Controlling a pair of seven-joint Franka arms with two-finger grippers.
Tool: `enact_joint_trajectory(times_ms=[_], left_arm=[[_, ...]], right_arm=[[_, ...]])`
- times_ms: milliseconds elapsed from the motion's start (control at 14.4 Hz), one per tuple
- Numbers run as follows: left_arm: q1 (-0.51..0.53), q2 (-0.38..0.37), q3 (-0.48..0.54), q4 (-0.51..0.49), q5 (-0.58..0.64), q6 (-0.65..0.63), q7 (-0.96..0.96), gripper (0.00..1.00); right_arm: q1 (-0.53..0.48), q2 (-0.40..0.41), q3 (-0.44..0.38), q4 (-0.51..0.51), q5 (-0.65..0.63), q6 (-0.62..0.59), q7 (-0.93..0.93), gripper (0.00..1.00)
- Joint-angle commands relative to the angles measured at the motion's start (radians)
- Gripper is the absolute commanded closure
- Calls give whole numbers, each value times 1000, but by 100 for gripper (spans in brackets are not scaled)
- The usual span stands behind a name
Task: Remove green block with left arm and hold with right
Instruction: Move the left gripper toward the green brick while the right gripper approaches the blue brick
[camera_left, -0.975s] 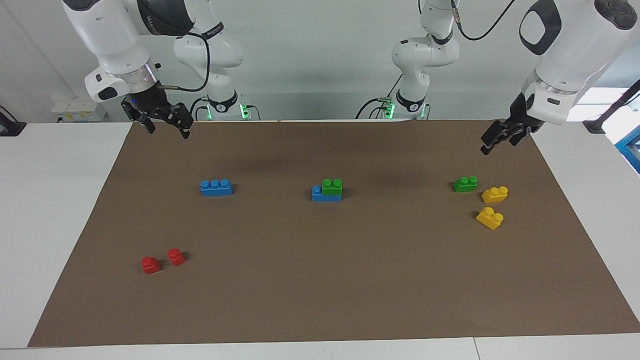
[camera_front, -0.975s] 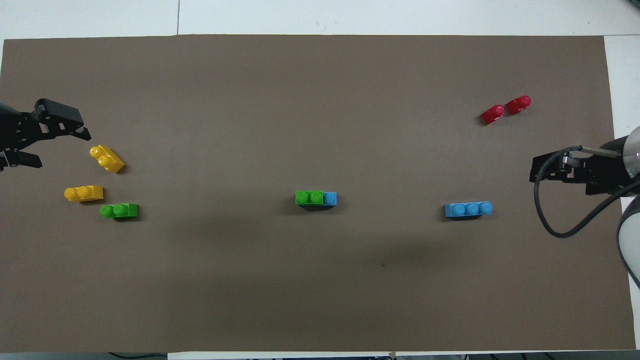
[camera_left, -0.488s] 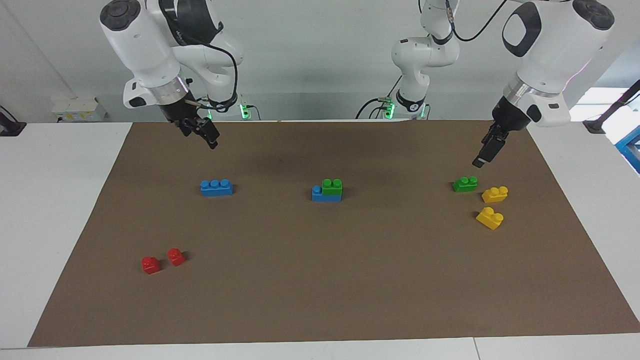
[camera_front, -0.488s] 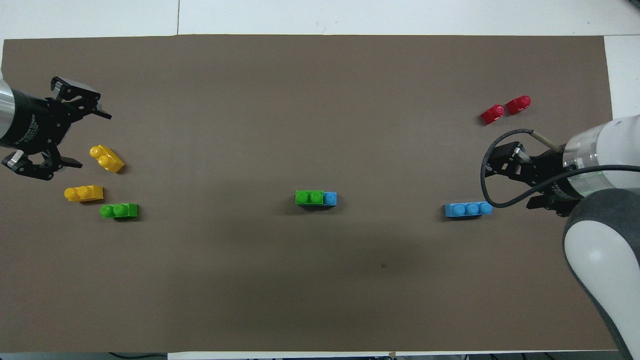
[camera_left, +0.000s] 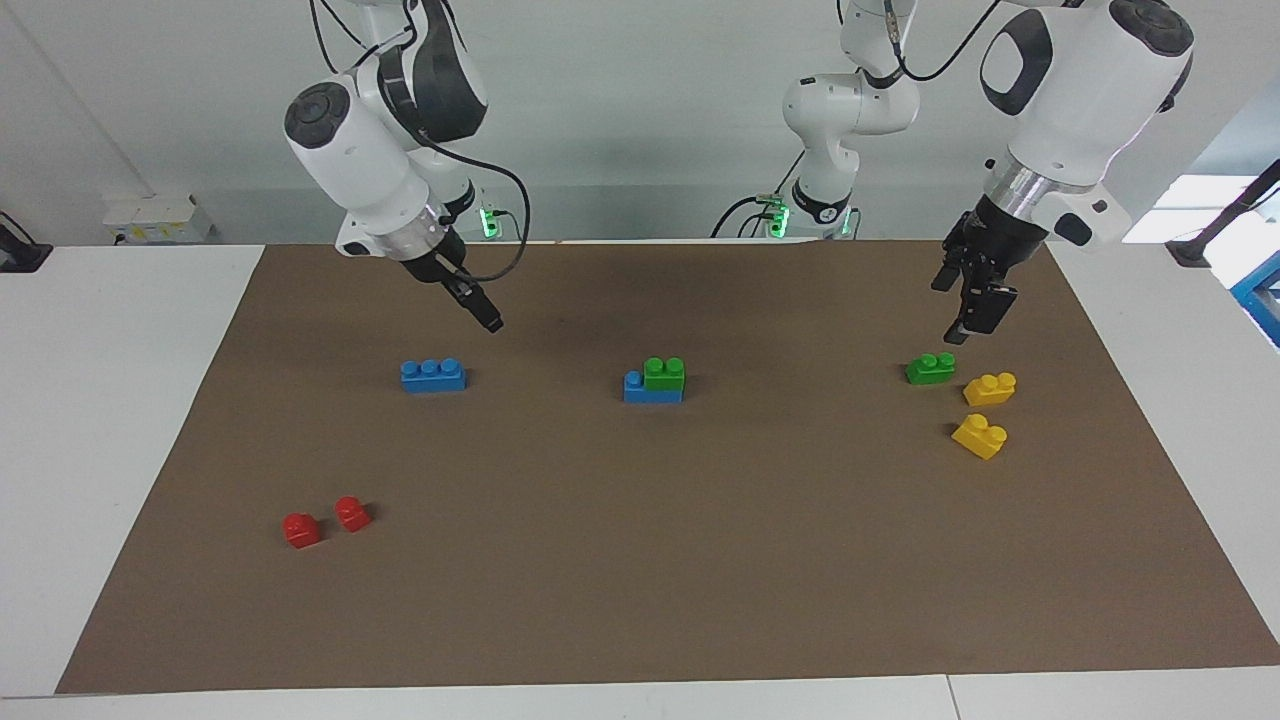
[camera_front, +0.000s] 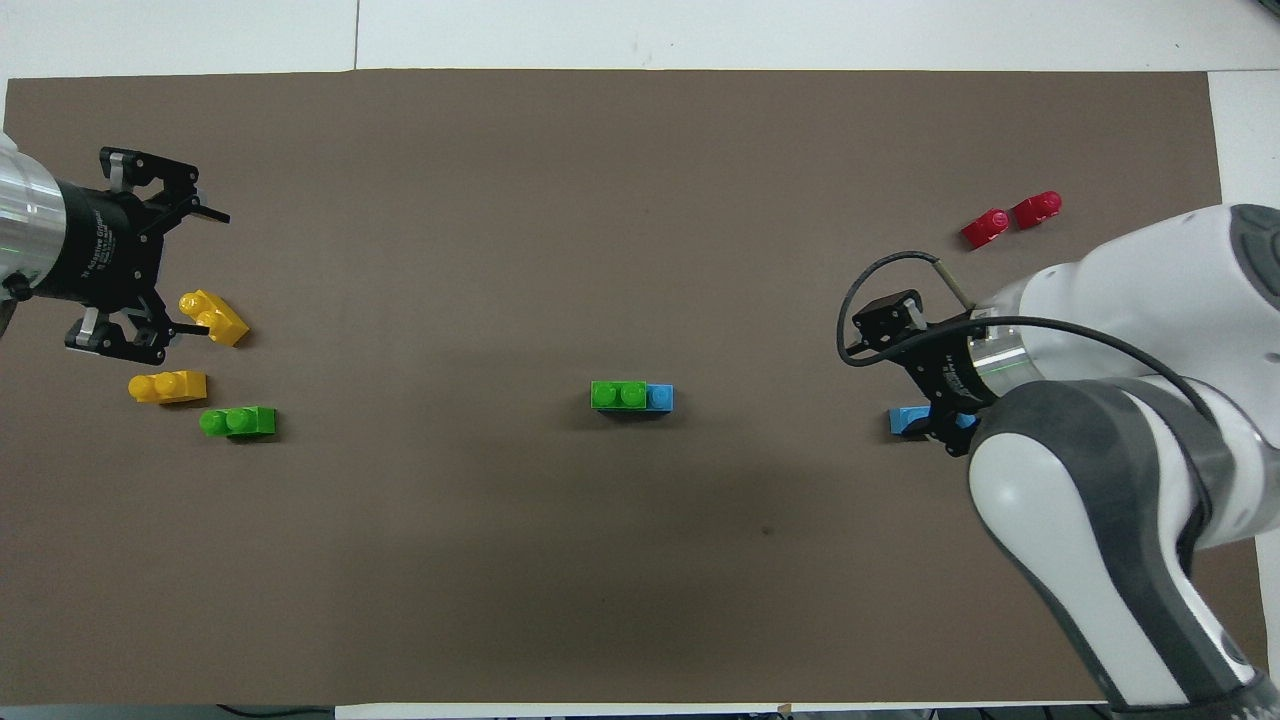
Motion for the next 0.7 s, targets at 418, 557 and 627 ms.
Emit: enact_joint_trajectory(times_ms=[418,557,627], left_arm=[[-196,-86,15,-167,-19,124,-382,0],[-231,-86,13,-187,-19,157,-469,0],[-261,-85,15,-202,-19,180,-506,0]], right_arm=[[97,99,0,-41,210,151,137,1],[101,113,0,-46,260,165,155,1],[101,119,-1,-47,283,166,155,1]])
